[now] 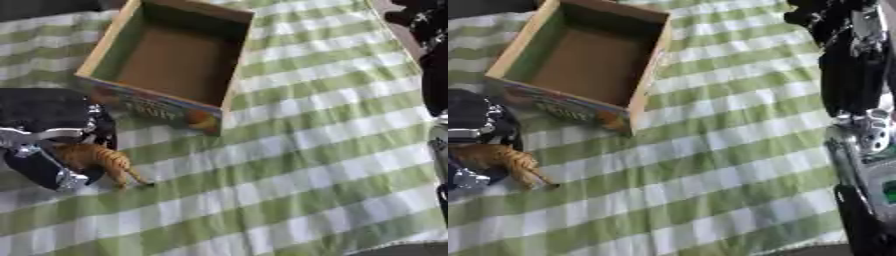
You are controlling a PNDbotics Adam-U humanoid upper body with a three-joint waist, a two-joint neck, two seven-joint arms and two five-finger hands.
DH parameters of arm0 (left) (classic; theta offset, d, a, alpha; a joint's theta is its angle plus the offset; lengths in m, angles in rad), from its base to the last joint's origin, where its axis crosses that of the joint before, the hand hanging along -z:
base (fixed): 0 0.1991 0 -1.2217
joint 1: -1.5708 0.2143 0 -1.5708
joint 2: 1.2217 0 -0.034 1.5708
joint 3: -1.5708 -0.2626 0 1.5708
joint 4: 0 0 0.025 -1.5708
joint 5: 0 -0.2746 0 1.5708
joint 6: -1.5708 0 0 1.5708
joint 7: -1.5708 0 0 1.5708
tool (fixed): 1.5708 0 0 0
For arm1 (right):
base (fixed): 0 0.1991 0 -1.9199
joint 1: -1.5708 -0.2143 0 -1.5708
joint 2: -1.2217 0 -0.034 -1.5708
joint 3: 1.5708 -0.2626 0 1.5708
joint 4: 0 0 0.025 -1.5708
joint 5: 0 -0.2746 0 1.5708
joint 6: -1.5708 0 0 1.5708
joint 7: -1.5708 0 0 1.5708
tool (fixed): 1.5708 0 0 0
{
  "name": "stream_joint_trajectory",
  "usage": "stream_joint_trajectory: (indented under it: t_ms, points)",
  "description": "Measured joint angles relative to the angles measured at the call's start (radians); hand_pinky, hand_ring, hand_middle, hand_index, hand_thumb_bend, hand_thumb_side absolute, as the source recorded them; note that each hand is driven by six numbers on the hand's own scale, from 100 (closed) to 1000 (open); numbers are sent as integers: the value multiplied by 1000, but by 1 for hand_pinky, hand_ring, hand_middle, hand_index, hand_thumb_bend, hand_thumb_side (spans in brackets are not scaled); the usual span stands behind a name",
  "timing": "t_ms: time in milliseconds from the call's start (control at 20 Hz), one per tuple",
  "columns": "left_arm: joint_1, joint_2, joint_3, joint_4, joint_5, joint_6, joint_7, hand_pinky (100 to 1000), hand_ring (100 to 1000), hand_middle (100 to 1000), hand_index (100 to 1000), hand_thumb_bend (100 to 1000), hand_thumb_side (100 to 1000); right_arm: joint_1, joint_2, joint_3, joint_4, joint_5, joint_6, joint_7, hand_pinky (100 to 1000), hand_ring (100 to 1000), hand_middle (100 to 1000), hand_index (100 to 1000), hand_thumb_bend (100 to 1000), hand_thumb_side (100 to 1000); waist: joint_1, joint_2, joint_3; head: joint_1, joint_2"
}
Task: Pick up objects on the table and place them in the box.
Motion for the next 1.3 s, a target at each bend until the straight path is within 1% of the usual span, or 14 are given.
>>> stream_joint_trajectory:
  t_ms: [150, 300, 400, 450, 500, 600, 750, 1300]
  points:
    - [0, 0, 6, -12, -9, -6, 6, 236, 407, 234, 339, 100, 271, 0, 0, 0, 0, 0, 0, 0, 760, 800, 499, 854, 100, 1000, 0, 0, 1, 0, 0]
    - [0, 0, 8, -24, -16, -11, 11, 221, 392, 225, 304, 100, 271, 0, 0, 0, 0, 0, 0, 0, 760, 801, 500, 853, 100, 1000, 0, 0, 2, -1, 0]
    - [0, 0, 14, -31, -16, -12, 12, 219, 389, 224, 296, 100, 271, 0, 0, 0, 0, 0, 1, -1, 760, 800, 500, 853, 100, 1000, 1, -1, 2, -1, 0]
    - [0, 0, 18, -35, -15, -12, 12, 219, 387, 217, 259, 100, 269, 0, 0, 0, 0, 0, 1, -2, 760, 800, 500, 853, 100, 1000, 1, -2, 2, -1, 0]
    - [0, 0, 20, -38, -14, -12, 12, 219, 387, 217, 259, 100, 269, 0, 0, 0, 0, 0, 1, -2, 760, 800, 500, 853, 100, 1000, 1, -2, 2, -2, 0]
    - [-1, 1, 27, -47, -10, -12, 12, 217, 384, 207, 230, 100, 267, 0, 0, 0, 0, 0, 2, -3, 759, 800, 500, 853, 100, 1000, 2, -8, 3, -3, 0]
    - [-9, 4, 47, -71, -1, -11, 11, 214, 381, 196, 201, 100, 265, 1, 0, 0, 0, 0, 2, -5, 759, 800, 500, 853, 100, 1000, 5, -17, 3, -4, 0]
    - [-37, 19, 134, -150, 21, 8, 3, 202, 360, 151, 171, 100, 262, 4, 0, 0, 0, 0, 2, -8, 759, 800, 499, 853, 100, 1000, 11, -25, -2, -5, 0]
